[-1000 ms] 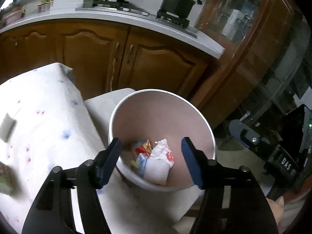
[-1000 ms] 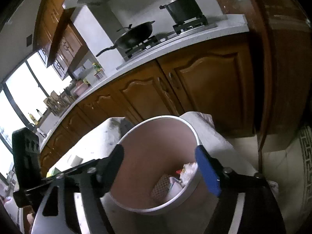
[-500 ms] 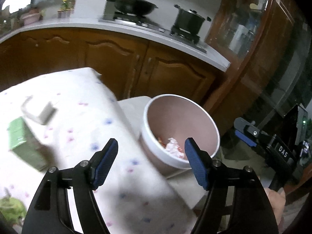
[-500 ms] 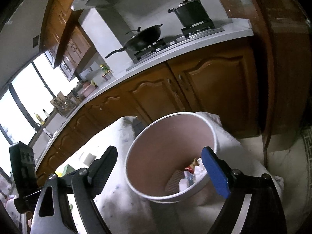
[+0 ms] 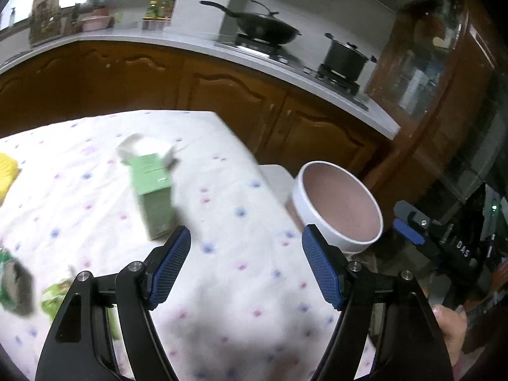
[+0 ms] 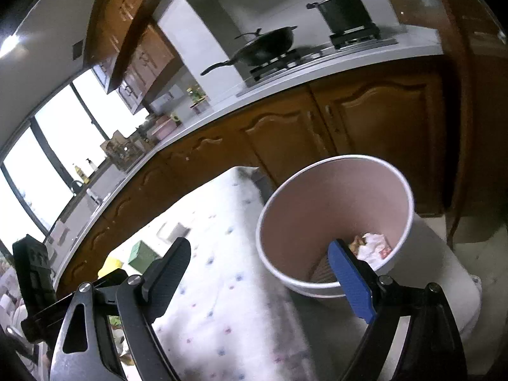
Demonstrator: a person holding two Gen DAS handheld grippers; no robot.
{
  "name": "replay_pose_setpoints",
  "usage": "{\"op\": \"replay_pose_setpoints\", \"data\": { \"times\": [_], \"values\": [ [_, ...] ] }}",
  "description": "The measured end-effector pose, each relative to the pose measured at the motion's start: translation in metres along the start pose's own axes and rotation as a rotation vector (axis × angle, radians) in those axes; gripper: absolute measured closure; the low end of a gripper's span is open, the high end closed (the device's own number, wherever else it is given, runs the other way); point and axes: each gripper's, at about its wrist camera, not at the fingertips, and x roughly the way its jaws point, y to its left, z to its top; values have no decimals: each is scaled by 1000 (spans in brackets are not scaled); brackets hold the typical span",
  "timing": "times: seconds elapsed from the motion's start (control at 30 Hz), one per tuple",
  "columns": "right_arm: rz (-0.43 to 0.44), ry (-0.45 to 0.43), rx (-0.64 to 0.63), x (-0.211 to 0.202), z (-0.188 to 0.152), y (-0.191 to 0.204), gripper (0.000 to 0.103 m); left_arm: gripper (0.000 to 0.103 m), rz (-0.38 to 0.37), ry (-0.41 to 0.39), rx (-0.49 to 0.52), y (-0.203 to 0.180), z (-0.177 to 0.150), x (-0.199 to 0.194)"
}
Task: Collect trash
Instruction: 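Grasp the green juice pouch with the left tool while the right tool grasps the green carton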
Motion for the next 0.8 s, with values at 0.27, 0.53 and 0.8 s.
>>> {"op": "replay_pose_setpoints", "data": {
  "times": [0.27, 0.53, 0.8],
  "values": [
    [46, 36, -43, 10, -18, 36, 13, 29, 56, -15, -34, 40, -13, -33],
    [89, 67, -81, 23, -30, 67, 13, 27, 148, -24, -68, 82, -31, -65],
    [143, 104, -133, 36, -43, 100, 13, 27, 190, -19, -125, 113, -48, -83]
  ]
}}
